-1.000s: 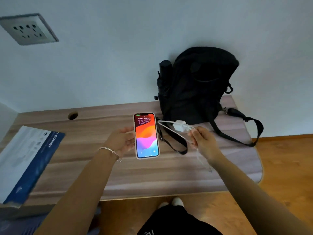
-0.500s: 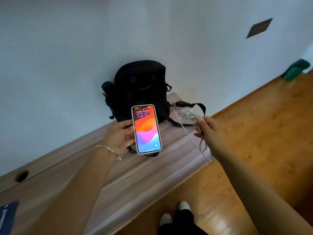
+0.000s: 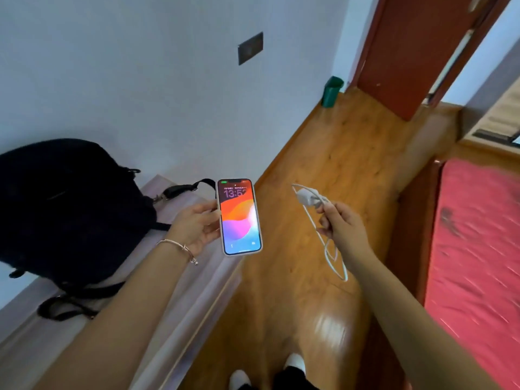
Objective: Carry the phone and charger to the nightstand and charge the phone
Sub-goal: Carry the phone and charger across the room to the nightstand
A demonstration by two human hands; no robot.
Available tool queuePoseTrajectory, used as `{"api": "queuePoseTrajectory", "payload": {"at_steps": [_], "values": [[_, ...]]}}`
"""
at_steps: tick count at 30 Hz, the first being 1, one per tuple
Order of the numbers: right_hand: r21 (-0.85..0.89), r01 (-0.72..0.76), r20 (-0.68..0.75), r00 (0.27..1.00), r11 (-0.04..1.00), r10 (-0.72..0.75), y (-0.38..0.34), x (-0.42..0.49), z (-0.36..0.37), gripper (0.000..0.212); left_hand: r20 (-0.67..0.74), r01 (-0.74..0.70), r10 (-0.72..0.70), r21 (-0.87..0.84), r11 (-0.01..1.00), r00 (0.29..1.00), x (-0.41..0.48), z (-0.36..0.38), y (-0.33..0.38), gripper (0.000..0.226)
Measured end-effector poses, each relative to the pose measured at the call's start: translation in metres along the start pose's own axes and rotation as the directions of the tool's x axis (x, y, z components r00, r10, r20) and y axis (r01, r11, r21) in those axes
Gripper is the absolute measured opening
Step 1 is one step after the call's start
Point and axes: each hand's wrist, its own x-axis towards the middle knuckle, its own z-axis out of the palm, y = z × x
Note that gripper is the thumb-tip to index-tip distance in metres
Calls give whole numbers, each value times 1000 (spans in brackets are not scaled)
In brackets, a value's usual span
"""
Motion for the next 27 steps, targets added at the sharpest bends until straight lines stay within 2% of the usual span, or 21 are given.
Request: {"api": "queuePoseTrajectory", "payload": {"at_steps": [5,10,14,20,27], "values": [[18,-24,-102,994,1000,25,3,12,-65,27,-18,5,-5,31,1000,1000,27,72,-3,27],[60,-36,-174,984,998,46,11,25,-106,28,-61,-67,81,205,976,995,50,123,-13,25],[42,-39,-190,981,998,47,20,44,-129,28,8,-98,101,305,947,995,75,153,-15,22],[40,-79,-198,977,996,85,29,101,-152,27,46,-58,44,349,936,998,134,189,-9,19],[55,-136,-291,945,989,146,16,196,-172,24,121,61,-99,287,956,988,231,231,26,25]]}}
